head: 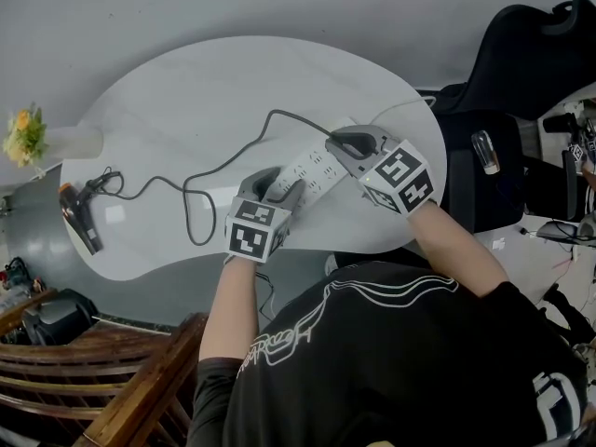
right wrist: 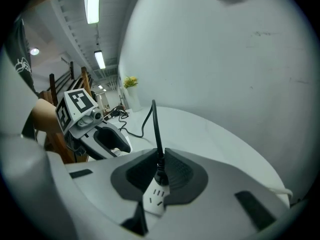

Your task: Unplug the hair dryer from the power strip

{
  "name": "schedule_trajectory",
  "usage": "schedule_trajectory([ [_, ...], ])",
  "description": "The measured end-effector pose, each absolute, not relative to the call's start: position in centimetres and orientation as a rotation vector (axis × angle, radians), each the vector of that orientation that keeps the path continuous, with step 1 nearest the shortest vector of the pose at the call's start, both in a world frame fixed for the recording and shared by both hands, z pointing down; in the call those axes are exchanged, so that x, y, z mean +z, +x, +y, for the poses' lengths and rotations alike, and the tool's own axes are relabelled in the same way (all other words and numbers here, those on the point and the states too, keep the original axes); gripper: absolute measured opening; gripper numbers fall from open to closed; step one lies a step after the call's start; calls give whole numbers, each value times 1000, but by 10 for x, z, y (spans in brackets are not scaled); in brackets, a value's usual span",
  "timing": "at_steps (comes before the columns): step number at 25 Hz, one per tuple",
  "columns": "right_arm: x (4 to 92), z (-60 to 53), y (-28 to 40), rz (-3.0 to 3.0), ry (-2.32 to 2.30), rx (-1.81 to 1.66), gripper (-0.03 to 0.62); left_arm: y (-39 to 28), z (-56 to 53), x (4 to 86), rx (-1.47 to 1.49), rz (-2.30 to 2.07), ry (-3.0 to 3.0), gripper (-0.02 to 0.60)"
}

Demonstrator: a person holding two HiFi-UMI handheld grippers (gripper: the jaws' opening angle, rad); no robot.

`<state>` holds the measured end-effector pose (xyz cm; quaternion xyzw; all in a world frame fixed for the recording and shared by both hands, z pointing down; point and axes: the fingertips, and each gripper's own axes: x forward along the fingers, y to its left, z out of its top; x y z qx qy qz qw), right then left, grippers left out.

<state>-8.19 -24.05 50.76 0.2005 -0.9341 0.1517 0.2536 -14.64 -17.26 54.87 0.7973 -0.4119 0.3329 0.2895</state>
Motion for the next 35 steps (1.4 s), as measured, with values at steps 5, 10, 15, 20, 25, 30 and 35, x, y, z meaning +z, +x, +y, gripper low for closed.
schedule_trajectory([
  [5, 506, -236, -87, -2482, 549, 225, 26, -145, -173, 549, 899, -1104, 2125, 195],
  [10, 508, -242, -80, -2535, 562, 354, 26, -145, -172, 549, 884, -1101, 2134, 195],
  [15, 506, -243, -81, -2550, 564, 396, 26, -146, -173, 549, 879, -1096, 2137, 195],
  [20, 502, -239, -86, -2495, 542, 229, 26, -144, -174, 549, 883, -1097, 2139, 195],
  [25, 483, -244, -89, -2544, 546, 194, 26, -146, -174, 549, 870, -1099, 2146, 195],
  [30, 476, -242, -85, -2570, 553, 271, 26, -146, -172, 548, 816, -1099, 2138, 193],
  [35, 462, -235, -80, -2640, 559, 436, 26, -159, -173, 537, 677, -1195, 2089, 158],
])
